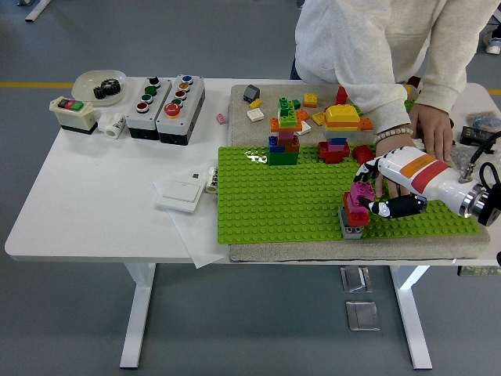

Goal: Pick up the brick,pile it on top of brick,press brick,pick up the brick,pile it on top of brick,press brick

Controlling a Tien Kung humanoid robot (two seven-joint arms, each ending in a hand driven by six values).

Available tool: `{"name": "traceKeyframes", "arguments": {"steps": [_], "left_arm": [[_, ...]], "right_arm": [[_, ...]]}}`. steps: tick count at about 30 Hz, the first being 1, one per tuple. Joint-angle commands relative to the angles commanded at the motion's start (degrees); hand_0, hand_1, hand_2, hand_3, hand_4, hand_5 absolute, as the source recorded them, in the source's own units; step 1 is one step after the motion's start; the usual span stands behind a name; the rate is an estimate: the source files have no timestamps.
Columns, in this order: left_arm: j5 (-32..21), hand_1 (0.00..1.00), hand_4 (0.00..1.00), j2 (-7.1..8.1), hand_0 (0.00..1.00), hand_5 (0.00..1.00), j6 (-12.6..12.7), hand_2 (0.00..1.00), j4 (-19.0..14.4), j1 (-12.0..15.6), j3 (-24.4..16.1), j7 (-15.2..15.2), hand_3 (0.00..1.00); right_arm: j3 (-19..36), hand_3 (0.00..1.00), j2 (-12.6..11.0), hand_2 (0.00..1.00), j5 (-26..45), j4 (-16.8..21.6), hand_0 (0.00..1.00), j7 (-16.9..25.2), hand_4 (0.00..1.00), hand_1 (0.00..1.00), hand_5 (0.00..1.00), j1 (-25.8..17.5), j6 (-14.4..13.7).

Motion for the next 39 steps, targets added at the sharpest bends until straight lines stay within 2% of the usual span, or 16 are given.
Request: {"name": "traceKeyframes", "arguments": {"steps": [39], "left_arm": [[-0.2,0.705,0.525,0.0,0.794,0.51,0.0,0.594,0.0,0.0,0.3,0.0,0.533]], "right_arm": [[0.5,0.513,0.5,0.59,-0.3,-0.9,0.576,0.7,0.645,0.588,0.366,-1.4,-0.8]]}}
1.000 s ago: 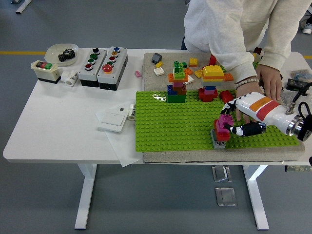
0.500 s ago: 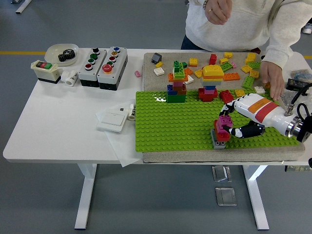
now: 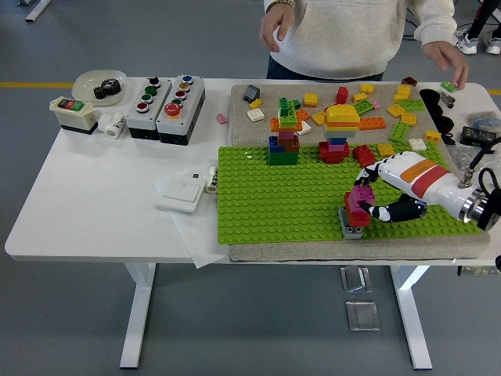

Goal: Pick up the brick,pile it on top of brick,press brick,pick up the brick,pile it on top of brick,press brick

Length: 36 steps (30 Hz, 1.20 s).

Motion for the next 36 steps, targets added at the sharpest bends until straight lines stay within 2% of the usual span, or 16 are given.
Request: {"name": "traceKeyframes", "arguments": {"steps": [27,28,33,34,36], "left_arm": [[-0.7,0.708,0.525,-0.01,0.795,0.51,0.0,0.594,0.0,0.1,0.7,-0.1,0.532],[-0.7,0.709,0.525,-0.01,0.795,0.51,0.0,0.594,0.0,0.1,0.7,-0.1,0.533],[-0.8,0.709,0.525,0.0,0.795,0.51,0.0,0.594,0.0,0.1,0.8,-0.1,0.533],[-0.8,0.709,0.526,0.0,0.795,0.511,0.0,0.594,0.0,0.1,0.8,-0.1,0.533],[-0.8,0.709,0.526,0.0,0.795,0.511,0.0,0.594,0.0,0.1,0.8,-0.1,0.533]], "right_arm": [[1.4,0.512,0.6,0.59,0.5,-0.2,0.572,-0.3,0.64,0.584,0.358,-2.3,-0.4],[1.4,0.55,0.6,0.641,0.5,-0.2,0.636,-0.4,0.659,0.632,0.34,-2.3,-0.2],[1.5,0.55,0.7,0.641,0.6,-0.3,0.636,-0.7,0.659,0.632,0.34,-2.3,0.3],[1.5,0.616,0.7,0.695,0.6,-0.3,0.69,-0.7,0.7,0.682,0.335,-2.3,0.3],[1.6,0.616,0.7,0.695,0.7,-0.4,0.69,-0.8,0.7,0.682,0.335,-2.3,0.2]]}}
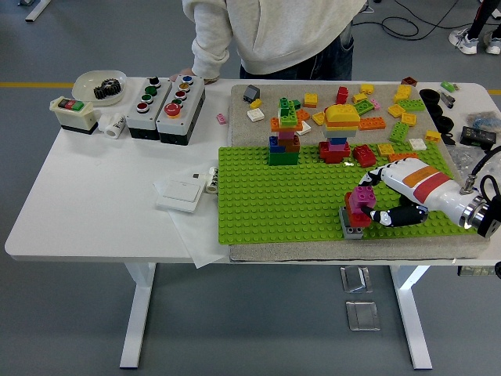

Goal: Pick up the brick,pile it on top of brick,press brick,pick up the brick,pile it on top of brick,press brick

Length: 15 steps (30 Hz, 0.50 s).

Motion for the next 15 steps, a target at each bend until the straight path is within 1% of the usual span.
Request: {"name": "traceKeyframes", "arguments": {"steps": [3,4,9,10,15], "left_arm": [[-0.2,0.709,0.526,0.03,0.795,0.511,0.0,0.594,0.0,0.0,0.1,0.0,0.533],[-0.2,0.71,0.525,0.04,0.795,0.509,0.0,0.595,0.0,0.0,0.1,0.0,0.533],[-0.2,0.71,0.525,0.04,0.795,0.509,0.0,0.595,0.0,0.0,0.1,0.0,0.533],[-0.2,0.711,0.523,0.03,0.795,0.509,0.0,0.594,0.0,0.0,0.1,0.0,0.533],[-0.3,0.711,0.523,0.03,0.795,0.509,0.0,0.594,0.0,0.0,0.3,0.0,0.533]], "right_arm": [[0.1,0.616,0.0,0.695,0.2,-0.1,0.69,0.0,0.7,0.682,0.335,0.0,0.3],[0.1,0.892,0.0,0.813,0.3,-0.1,0.803,0.1,0.938,0.768,0.329,0.0,0.4],[0.3,0.892,0.1,0.813,0.1,-0.5,0.803,0.1,0.938,0.768,0.329,0.0,0.9],[0.3,0.963,0.1,0.86,0.1,-0.6,0.85,0.1,0.998,0.813,0.335,0.0,0.9],[0.3,0.963,0.2,0.86,0.1,-0.7,0.85,0.5,0.998,0.813,0.335,0.0,0.7]]}}
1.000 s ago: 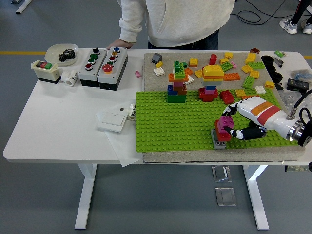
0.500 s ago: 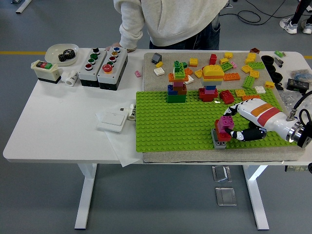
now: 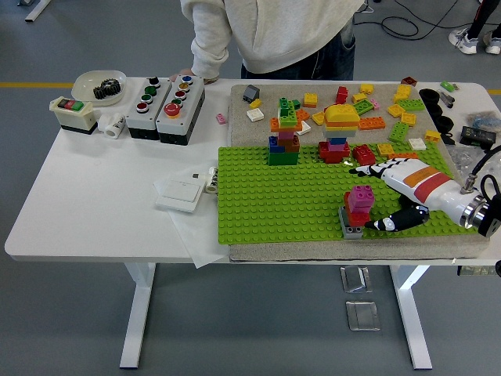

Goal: Pick up the brick,pile it on top of brick,press brick,pick up the brick,pile it on top of brick,press brick

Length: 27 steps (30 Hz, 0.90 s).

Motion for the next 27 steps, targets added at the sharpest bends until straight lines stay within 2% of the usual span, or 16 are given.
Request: {"name": "traceKeyframes", "arguments": {"steps": [1,7,9,12,13,15,18,19,27], "left_arm": [[0.0,0.711,0.523,0.0,0.795,0.508,0.0,0.595,0.0,0.0,0.0,0.0,0.533],[0.0,0.711,0.523,-0.01,0.796,0.508,0.0,0.595,0.0,0.0,0.0,0.0,0.534],[0.0,0.711,0.523,-0.02,0.796,0.508,0.0,0.595,0.0,0.0,-0.1,0.0,0.534],[0.3,0.711,0.523,-0.04,0.796,0.508,0.0,0.595,0.0,0.0,-0.3,0.0,0.534],[0.3,0.711,0.523,-0.04,0.796,0.508,0.0,0.595,0.0,0.0,-0.3,0.0,0.534],[0.4,0.711,0.523,-0.03,0.796,0.508,0.0,0.595,0.0,0.0,-0.4,0.0,0.534],[0.7,0.711,0.523,-0.04,0.796,0.508,0.0,0.595,0.0,0.0,-0.5,0.1,0.534],[0.8,0.711,0.523,-0.04,0.796,0.508,0.0,0.595,0.0,0.0,-0.5,0.1,0.534],[1.3,0.711,0.523,-0.08,0.794,0.508,0.0,0.595,0.0,0.2,-1.0,0.1,0.534]], "right_arm": [[0.1,0.988,0.0,0.888,0.0,-0.1,0.878,-0.1,0.998,0.827,0.355,0.0,0.0],[1.4,0.966,-0.2,0.881,0.2,0.3,0.858,-0.3,0.998,0.821,0.375,-0.7,-0.4],[2.8,0.966,-0.5,0.881,1.5,1.0,0.858,0.6,0.998,0.821,0.375,-1.7,-2.4],[4.7,0.966,-1.4,0.881,4.7,3.1,0.858,2.7,0.998,0.821,0.375,-3.4,-7.8],[4.9,0.764,-1.5,0.779,5.0,3.3,0.732,2.9,0.876,0.725,0.452,-3.5,-8.9],[5.8,0.764,-2.3,0.779,6.2,5.4,0.732,3.9,0.876,0.725,0.452,-4.6,-11.0],[6.6,0.764,-3.1,0.779,6.0,7.5,0.732,4.4,0.876,0.725,0.452,-5.8,-11.0],[6.9,0.622,-3.4,0.75,5.7,8.3,0.72,4.4,0.83,0.699,0.515,-6.3,-10.7],[7.7,0.601,-4.6,0.742,3.5,11.1,0.719,3.5,0.819,0.693,0.532,-8.2,-8.7]]}}
